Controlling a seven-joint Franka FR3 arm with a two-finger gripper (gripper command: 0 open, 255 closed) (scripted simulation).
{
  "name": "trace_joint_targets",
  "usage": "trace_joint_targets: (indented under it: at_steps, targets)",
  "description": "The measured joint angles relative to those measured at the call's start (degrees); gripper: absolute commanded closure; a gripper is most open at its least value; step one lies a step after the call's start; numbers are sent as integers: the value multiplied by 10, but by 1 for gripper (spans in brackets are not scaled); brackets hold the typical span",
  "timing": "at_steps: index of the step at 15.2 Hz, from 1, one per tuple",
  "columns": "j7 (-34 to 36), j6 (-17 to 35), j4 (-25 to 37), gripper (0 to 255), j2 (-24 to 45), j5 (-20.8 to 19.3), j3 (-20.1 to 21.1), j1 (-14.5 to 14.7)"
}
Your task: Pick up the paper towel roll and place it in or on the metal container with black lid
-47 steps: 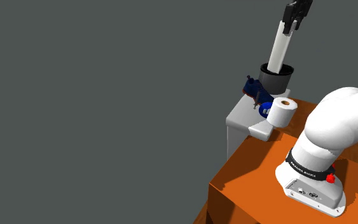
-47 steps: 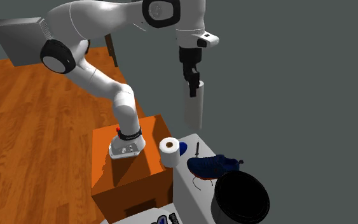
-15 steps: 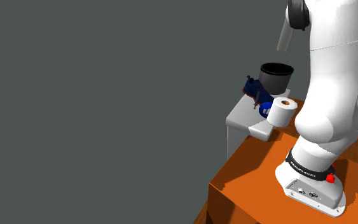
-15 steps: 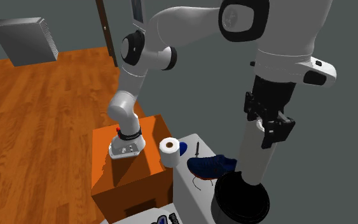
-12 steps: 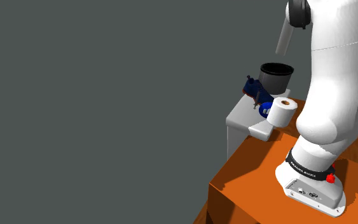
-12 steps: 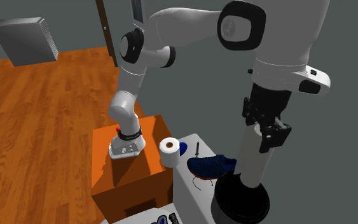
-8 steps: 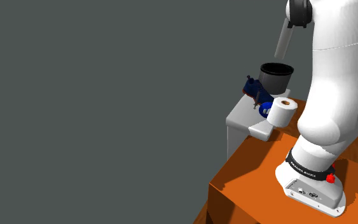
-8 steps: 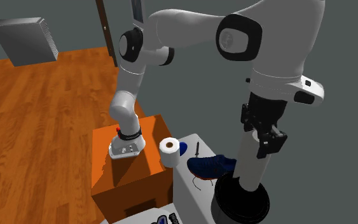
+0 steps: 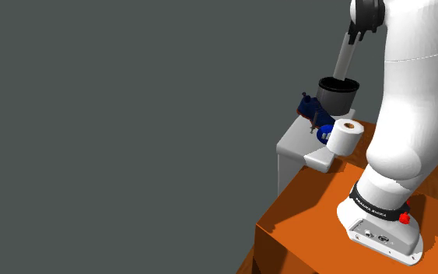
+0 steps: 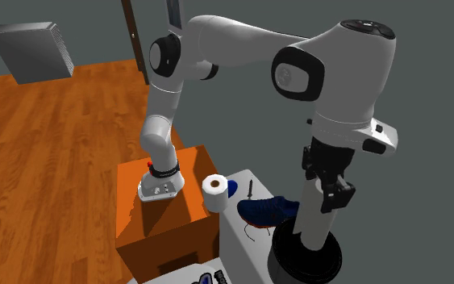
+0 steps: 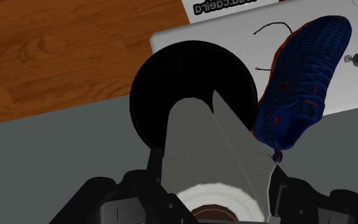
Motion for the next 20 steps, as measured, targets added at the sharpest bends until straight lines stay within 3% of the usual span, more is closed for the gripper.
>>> trace_joint_targets:
  at_steps: [4,10,11,17,20]
  targets:
    - [-1,31,-36,255,-4,-3,-1,11]
    - [-1,37,-42,255,-7,-4,-2,14]
    - [-1,37,-42,0,-7,-4,-2,14]
    - [-1,37,-42,0,-7,-5,-2,14]
    - [2,-5,3,0,-5,-4,-2,3]
